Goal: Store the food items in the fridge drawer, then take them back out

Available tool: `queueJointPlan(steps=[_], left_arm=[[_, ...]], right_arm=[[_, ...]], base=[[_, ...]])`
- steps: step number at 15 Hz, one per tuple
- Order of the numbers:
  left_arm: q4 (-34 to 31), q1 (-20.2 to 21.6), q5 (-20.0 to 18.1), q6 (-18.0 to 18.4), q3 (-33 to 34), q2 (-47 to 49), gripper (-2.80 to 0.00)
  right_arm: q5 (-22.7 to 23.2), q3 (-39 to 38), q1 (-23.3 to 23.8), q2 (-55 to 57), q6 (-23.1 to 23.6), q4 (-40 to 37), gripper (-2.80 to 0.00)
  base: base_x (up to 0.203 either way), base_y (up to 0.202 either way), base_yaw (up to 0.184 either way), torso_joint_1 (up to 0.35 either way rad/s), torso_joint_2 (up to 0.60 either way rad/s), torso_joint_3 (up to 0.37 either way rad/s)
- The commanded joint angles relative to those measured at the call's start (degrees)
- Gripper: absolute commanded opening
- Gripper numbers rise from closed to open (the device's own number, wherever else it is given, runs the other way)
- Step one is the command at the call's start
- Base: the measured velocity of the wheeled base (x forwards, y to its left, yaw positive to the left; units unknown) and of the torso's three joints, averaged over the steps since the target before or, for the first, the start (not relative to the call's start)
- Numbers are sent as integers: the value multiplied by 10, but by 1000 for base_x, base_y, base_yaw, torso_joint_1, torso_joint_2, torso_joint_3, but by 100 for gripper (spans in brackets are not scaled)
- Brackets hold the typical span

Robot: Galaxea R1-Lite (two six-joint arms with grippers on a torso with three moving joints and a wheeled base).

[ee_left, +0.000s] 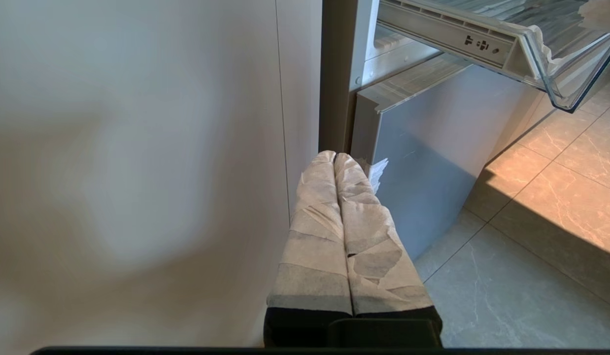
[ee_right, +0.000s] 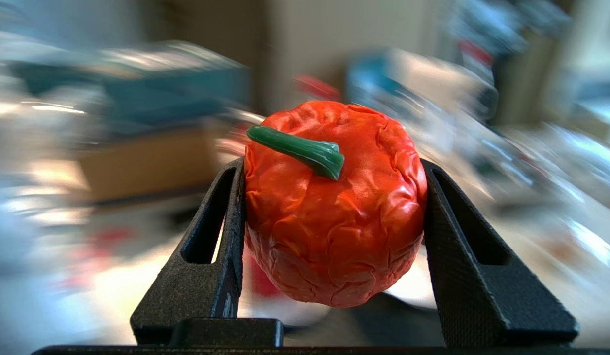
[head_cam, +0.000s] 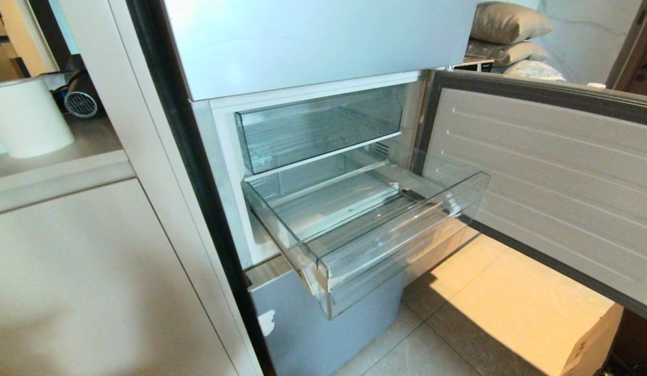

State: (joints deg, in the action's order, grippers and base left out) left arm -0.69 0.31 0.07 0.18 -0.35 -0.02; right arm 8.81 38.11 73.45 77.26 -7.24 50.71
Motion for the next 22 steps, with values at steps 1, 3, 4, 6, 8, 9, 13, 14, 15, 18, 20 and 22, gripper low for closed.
queueJointPlan(steps=[1,3,4,6,8,9,13,14,15,18,20,22], left_arm=[[0,0,0,0,0,0,-280],[0,0,0,0,0,0,-280],[0,1,0,0,0,0,-280],[0,0,0,0,0,0,-280],[0,0,0,0,0,0,-280],[0,0,0,0,0,0,-280],[0,0,0,0,0,0,-280],[0,0,0,0,0,0,-280],[0,0,0,0,0,0,-280],[0,0,0,0,0,0,-280],[0,0,0,0,0,0,-280],[0,0,0,0,0,0,-280]], right_arm=[[-15,-14,-134,-108,0,3,-280],[-52,-14,-291,-144,8,1,-280],[-74,-14,-374,-156,20,0,-280],[-122,-13,-558,-171,43,-8,-280],[-163,-11,-717,-171,57,-29,-280],[-179,-10,-784,-163,61,-40,-280],[-205,13,-913,-15,11,-62,-280],[-207,32,-928,32,-11,-64,-280],[-208,55,-945,80,-27,-66,-280],[-209,134,-983,206,-49,-69,-280],[-210,220,-1007,276,-54,-79,-280],[-211,306,-1024,324,-55,-128,-280]], base=[[0,0,0,0,0,0],[0,0,0,0,0,0],[0,0,0,0,0,0],[0,0,0,0,0,0],[0,0,0,0,0,0],[0,0,0,0,0,0],[0,0,0,0,0,0],[0,0,0,0,0,0],[0,0,0,0,0,0],[0,0,0,0,0,0],[0,0,0,0,0,0],[0,0,0,0,0,0]])
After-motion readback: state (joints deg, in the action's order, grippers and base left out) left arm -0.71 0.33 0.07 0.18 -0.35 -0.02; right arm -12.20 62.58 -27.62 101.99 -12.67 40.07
